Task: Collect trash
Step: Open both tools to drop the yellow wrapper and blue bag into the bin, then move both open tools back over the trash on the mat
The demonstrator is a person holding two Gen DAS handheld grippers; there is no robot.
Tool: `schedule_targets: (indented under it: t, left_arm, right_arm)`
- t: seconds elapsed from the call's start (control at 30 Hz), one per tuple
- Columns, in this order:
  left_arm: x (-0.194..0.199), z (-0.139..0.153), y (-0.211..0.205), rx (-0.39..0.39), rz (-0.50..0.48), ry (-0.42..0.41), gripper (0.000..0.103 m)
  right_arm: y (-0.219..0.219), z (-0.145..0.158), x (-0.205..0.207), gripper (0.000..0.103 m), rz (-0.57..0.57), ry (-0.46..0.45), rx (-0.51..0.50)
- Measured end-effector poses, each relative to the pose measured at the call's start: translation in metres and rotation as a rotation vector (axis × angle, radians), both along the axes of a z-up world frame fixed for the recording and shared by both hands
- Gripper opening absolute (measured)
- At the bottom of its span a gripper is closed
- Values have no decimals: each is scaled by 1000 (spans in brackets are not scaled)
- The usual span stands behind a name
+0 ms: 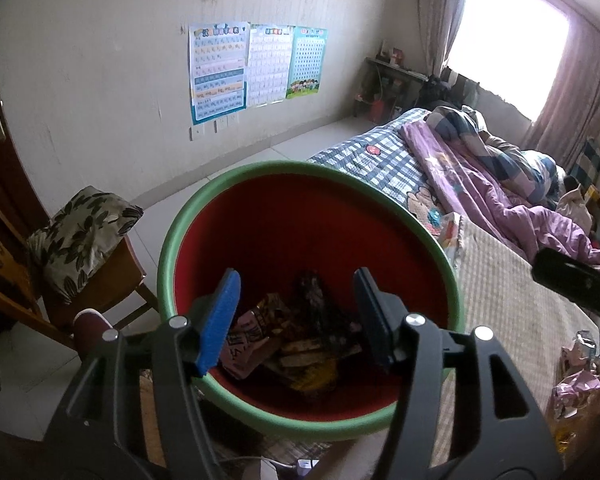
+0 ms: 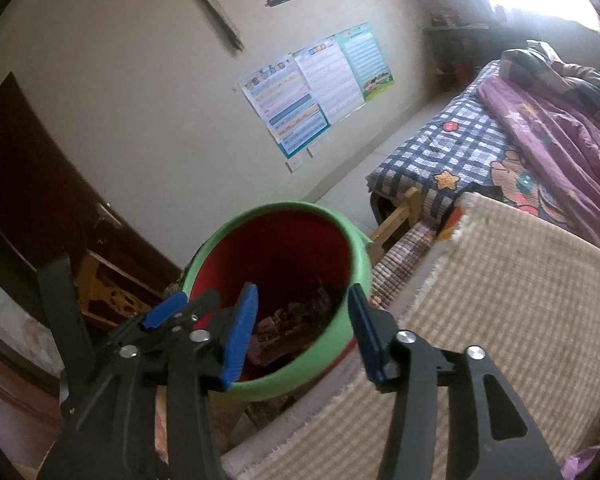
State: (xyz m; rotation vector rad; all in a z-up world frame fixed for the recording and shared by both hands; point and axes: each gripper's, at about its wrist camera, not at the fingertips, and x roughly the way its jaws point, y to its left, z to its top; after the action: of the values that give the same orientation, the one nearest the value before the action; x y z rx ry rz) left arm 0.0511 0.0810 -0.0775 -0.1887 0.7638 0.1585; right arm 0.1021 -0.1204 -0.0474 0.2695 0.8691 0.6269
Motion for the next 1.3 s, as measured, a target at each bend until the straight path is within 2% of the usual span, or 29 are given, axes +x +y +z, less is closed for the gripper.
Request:
schedule_targets:
  t: [0.13,0.23,0.47,0.67,0.83,0.97,1.1,1.2,1.3]
  left_arm:
    - [-5,6,-4,-12,-5,-12,56]
    - [-10,16,-15,-12,-33,-34,57]
    - [-17,25,-52,-26,-137,-52,60]
    - [-21,14,-108,-20,-303,-12,60]
    - [-26,1,-163,-22,-467,31,60]
    - [-31,-9,-220,-38,-637,57,68]
    - [-33,-24,-278,-32,-799,102,68]
    - [-30,-40,-312,-39,-882,157,68]
    - [-22,-57,-333,-56,-910,220,67]
  right_arm:
    - [-18,2,-12,51,-31,-6,-24]
    - [-36,4,-25,59,-64,-35,-61]
    - [-100,-5,-50,59,-183,-44,-174]
    - [-176,-19,-80,59,-365,-8,-278]
    - [-236,-28,-108,59,-513,34,-285]
    - [-272,-35,-128,59,-601,67,-288]
    - [-292,-40,-142,59,-644,96,-283]
    - [-299,-41,-150,59,-659,102,-278]
    - [-300,-40,-153,59,-668,104,-269]
